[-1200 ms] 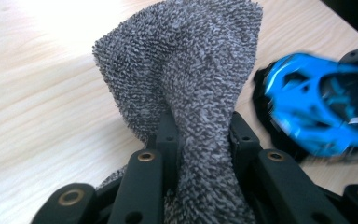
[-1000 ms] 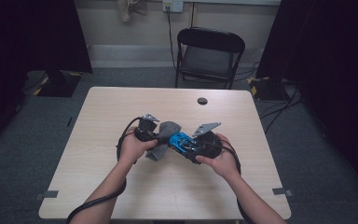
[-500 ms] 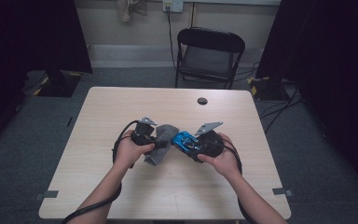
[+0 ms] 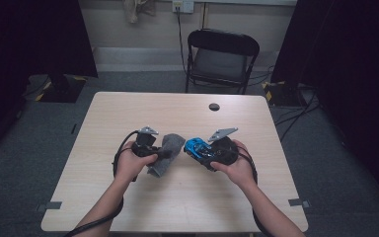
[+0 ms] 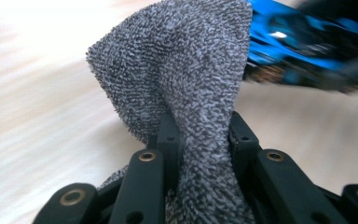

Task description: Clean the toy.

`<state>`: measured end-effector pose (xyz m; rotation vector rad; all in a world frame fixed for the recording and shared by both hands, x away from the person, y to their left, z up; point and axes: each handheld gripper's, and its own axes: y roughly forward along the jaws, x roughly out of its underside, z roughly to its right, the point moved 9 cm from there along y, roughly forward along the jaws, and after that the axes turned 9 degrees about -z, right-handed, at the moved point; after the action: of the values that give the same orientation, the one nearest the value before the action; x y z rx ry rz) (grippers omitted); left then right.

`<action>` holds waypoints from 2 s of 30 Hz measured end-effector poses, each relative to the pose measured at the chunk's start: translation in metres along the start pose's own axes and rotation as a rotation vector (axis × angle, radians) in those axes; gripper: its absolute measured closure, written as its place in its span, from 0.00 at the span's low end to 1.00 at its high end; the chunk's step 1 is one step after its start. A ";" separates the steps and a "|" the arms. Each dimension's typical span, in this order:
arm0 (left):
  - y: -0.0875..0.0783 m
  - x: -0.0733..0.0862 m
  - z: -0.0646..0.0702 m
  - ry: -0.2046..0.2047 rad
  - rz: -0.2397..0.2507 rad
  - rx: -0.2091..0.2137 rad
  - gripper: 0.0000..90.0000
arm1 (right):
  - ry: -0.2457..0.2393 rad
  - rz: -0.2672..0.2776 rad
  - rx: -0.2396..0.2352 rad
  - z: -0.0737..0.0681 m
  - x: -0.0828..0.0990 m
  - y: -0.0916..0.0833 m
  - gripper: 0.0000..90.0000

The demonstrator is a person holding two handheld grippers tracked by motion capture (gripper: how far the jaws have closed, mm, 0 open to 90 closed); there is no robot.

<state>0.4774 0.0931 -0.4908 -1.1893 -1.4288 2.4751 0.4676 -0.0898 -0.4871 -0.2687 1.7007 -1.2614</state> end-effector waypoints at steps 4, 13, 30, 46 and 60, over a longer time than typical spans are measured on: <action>0.003 -0.008 -0.013 -0.016 0.000 -0.037 0.80 | -0.020 0.011 -0.017 -0.009 -0.005 -0.001 0.32; 0.018 -0.010 0.005 0.072 -0.042 0.021 0.80 | -0.042 0.022 -0.032 -0.018 -0.012 -0.001 0.32; 0.012 -0.002 0.022 0.095 -0.037 0.054 0.80 | -0.005 0.013 -0.007 -0.006 -0.007 0.001 0.32; 0.006 0.004 0.001 0.039 -0.015 0.014 0.80 | 0.015 0.001 0.000 0.001 0.001 0.003 0.32; 0.018 -0.016 -0.004 0.104 -0.019 0.003 0.79 | -0.030 0.018 -0.041 -0.021 -0.004 0.006 0.32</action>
<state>0.4968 0.0794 -0.4956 -1.2776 -1.4032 2.3639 0.4553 -0.0718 -0.4895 -0.2948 1.7009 -1.2045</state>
